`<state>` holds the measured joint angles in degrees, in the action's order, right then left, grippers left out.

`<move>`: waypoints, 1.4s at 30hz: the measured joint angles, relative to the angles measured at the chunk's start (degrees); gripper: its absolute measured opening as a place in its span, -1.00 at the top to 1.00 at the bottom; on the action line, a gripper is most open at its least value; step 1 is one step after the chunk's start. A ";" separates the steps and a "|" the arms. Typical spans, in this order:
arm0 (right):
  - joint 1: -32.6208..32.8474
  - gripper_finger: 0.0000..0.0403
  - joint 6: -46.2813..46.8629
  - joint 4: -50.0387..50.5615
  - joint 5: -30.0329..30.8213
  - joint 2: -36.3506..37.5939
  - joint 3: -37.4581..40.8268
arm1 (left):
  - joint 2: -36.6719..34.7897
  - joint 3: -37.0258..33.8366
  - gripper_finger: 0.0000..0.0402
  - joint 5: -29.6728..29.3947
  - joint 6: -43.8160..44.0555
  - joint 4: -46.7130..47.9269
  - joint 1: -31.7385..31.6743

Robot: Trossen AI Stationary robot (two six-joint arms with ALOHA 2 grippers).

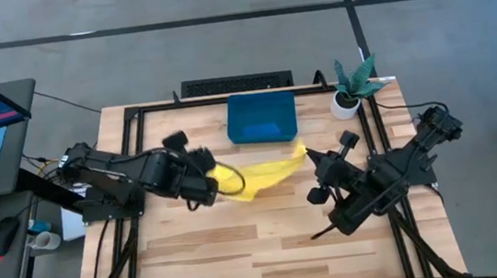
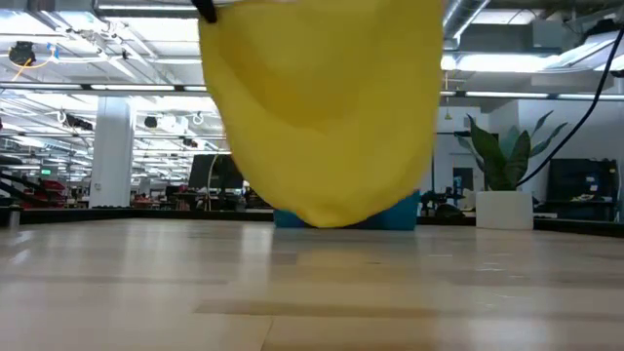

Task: Roll microfiber towels into tight, uniform cylinder then place into a basket
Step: Roll the yellow microfiber cloth

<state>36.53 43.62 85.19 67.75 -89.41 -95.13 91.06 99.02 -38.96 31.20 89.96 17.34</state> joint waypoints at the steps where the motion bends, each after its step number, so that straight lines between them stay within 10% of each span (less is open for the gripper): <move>1: -0.15 1.00 -0.01 0.00 -0.03 0.00 0.00 | -0.32 0.06 1.00 -2.80 2.71 -0.09 -0.05; 7: -1.01 1.00 -0.59 0.06 -0.42 0.00 0.00 | -0.21 0.04 1.00 12.93 -3.60 -9.11 1.48; 26: -11.72 1.00 -4.02 0.24 -1.41 -0.02 0.02 | -3.76 1.81 1.00 -24.16 -10.55 -0.01 -9.22; 34: -9.96 1.00 -5.17 -1.49 -24.66 -2.60 -0.07 | -3.78 -6.59 1.00 8.56 2.85 -0.54 -1.65; 42: -2.86 0.99 7.24 -1.85 -44.25 -11.48 0.11 | -3.73 -23.14 1.00 15.70 19.58 -5.27 11.41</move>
<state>33.67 50.86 83.34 23.50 -100.89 -95.02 87.33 75.88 -23.26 50.77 84.69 28.75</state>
